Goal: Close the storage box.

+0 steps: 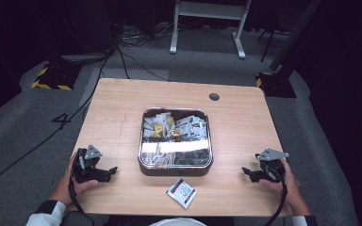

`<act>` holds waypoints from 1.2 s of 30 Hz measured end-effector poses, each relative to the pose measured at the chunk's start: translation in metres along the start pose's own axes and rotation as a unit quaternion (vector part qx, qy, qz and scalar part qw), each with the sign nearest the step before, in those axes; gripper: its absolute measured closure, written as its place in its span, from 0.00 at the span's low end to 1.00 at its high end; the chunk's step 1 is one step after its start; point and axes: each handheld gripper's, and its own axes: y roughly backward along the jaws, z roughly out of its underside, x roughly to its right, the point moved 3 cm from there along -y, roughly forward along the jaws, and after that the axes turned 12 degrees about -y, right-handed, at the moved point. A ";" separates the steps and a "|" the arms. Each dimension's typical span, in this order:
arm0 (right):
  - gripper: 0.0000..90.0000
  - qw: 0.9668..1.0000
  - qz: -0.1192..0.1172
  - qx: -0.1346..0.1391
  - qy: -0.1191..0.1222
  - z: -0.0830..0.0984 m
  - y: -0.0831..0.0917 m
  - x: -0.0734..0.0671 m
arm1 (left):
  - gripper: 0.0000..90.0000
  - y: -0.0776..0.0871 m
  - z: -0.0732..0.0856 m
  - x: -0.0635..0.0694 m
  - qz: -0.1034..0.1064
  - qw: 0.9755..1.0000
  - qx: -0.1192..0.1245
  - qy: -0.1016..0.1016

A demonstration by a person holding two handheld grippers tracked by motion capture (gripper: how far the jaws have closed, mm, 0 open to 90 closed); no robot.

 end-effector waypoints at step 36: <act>0.16 0.995 -0.003 0.032 -0.096 0.026 0.003 0.020 | 0.00 0.001 0.000 0.001 -0.002 1.000 -0.001 0.004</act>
